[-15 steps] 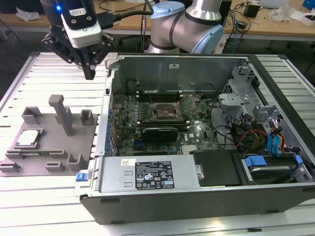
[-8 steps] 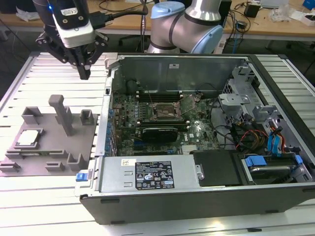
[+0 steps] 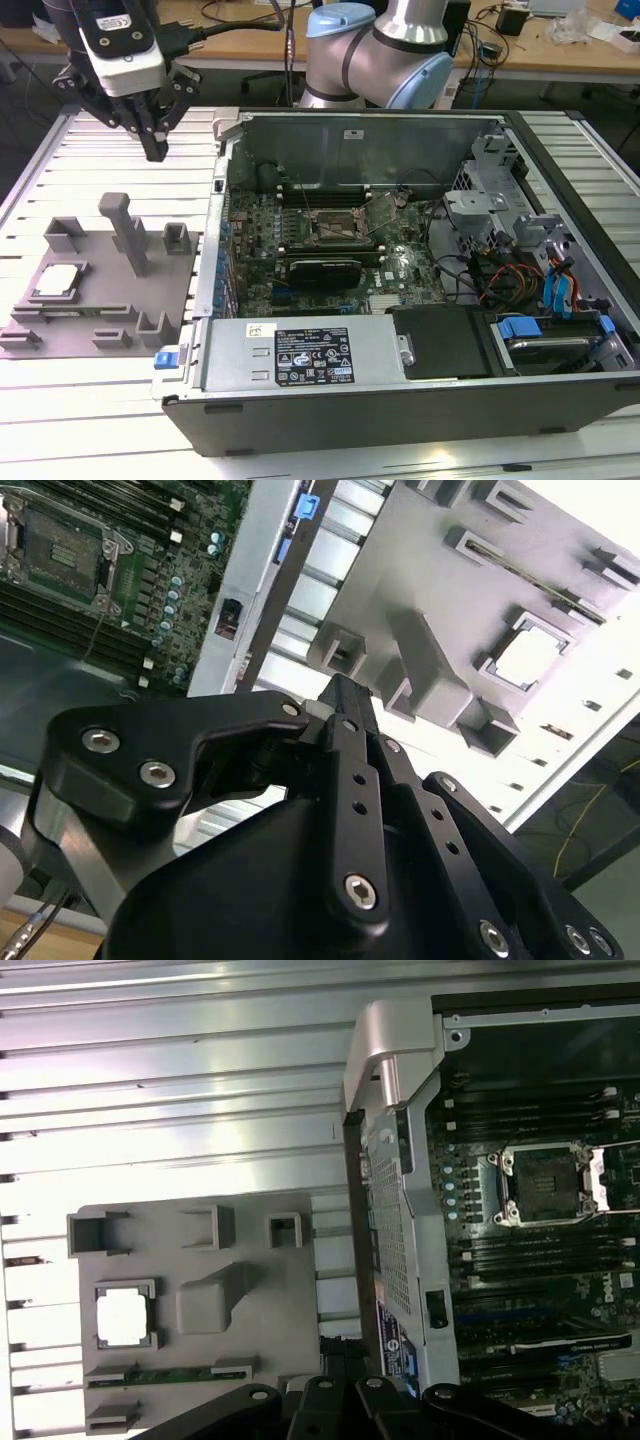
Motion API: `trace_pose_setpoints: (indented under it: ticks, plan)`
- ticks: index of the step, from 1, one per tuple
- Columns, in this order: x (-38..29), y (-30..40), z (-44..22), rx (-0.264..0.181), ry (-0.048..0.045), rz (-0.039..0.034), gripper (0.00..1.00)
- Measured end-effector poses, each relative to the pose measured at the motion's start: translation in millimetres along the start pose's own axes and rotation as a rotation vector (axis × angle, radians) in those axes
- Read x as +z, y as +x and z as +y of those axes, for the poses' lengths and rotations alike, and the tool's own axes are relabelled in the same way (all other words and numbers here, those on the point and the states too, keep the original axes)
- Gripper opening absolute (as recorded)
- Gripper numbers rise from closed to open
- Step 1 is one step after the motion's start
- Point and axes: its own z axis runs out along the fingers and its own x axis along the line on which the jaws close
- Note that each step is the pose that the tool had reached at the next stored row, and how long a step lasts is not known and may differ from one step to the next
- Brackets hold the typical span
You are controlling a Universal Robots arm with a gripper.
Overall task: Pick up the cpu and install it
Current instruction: 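Reach for the cpu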
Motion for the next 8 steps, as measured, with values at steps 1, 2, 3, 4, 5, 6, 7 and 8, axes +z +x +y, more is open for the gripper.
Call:
trace_pose_setpoints:
  ticks: [1,2,3,4,5,6,7,8]
  plan:
    - [0.0,1.7,-0.1,0.001,0.0,-0.0001,0.11]
    - [-0.1,3.2,-0.1,0.001,0.0,-0.0001,0.11]
    - [-0.1,5.4,-0.3,0.002,0.0,-0.0001,0.11]
    - [-0.2,7.0,-0.3,0.002,0.0,-0.0001,0.11]
    - [-0.2,8.6,-0.4,0.002,0.0001,-0.0001,0.11]
    - [-0.3,11.3,-0.5,0.003,0.0001,-0.0001,0.11]
    - [-0.3,13.1,-0.6,0.004,0.0001,-0.0002,0.11]
    - [-0.4,14.6,-0.7,0.004,0.0001,-0.0002,0.11]
